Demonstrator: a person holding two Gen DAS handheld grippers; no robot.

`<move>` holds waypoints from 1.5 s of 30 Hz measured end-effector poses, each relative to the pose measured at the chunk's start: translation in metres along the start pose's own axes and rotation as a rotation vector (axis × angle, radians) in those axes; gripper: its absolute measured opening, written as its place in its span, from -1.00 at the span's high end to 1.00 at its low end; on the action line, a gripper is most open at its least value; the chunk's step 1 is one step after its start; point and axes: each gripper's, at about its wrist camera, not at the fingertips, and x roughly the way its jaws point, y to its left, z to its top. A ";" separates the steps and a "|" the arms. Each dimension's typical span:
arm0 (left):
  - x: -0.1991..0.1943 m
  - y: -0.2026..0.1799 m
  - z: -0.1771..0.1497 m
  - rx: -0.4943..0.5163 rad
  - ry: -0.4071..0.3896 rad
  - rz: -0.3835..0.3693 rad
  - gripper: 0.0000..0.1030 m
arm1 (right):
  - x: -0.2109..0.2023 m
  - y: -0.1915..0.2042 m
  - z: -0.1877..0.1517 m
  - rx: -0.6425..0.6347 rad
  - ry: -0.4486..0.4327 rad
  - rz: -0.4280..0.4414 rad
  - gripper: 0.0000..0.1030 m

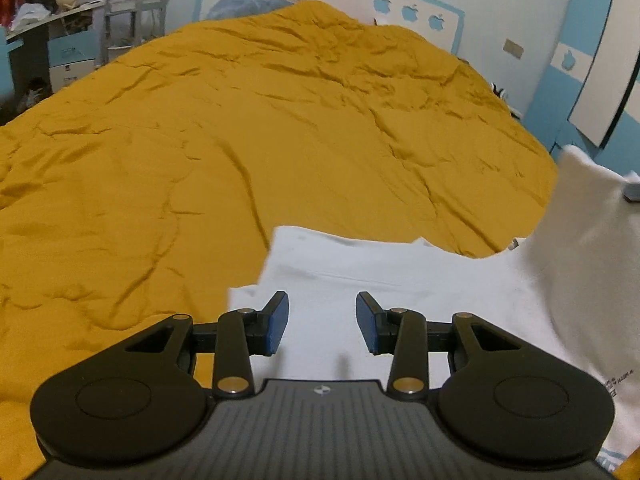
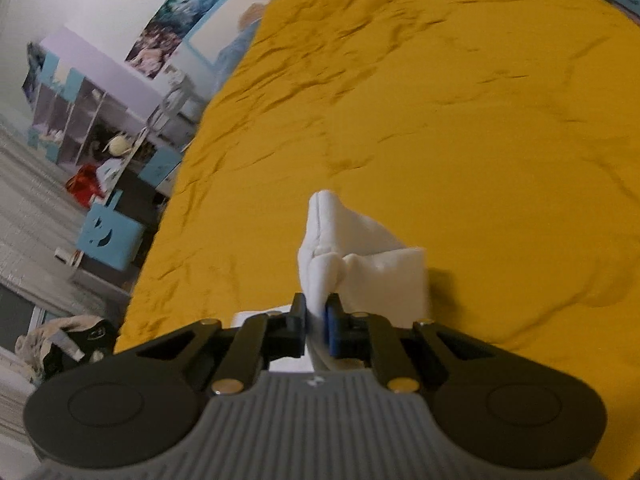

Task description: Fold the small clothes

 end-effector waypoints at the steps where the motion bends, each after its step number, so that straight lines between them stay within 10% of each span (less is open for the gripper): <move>1: -0.003 0.005 -0.001 -0.006 -0.004 0.001 0.09 | 0.009 0.016 -0.004 -0.004 0.005 0.000 0.91; 15: 0.000 0.060 -0.002 -0.073 0.013 0.018 0.09 | 0.179 0.154 -0.070 -0.009 0.134 -0.030 0.91; 29: 0.022 0.077 -0.007 -0.111 0.039 0.003 0.10 | 0.298 0.151 -0.108 -0.035 0.307 -0.107 0.88; 40: -0.031 0.076 -0.013 -0.121 0.028 0.053 0.10 | 0.214 0.186 -0.110 -0.112 0.309 0.070 0.50; 45: -0.074 0.076 -0.018 -0.236 0.000 -0.087 0.04 | 0.134 0.180 -0.119 -0.190 0.236 0.104 0.48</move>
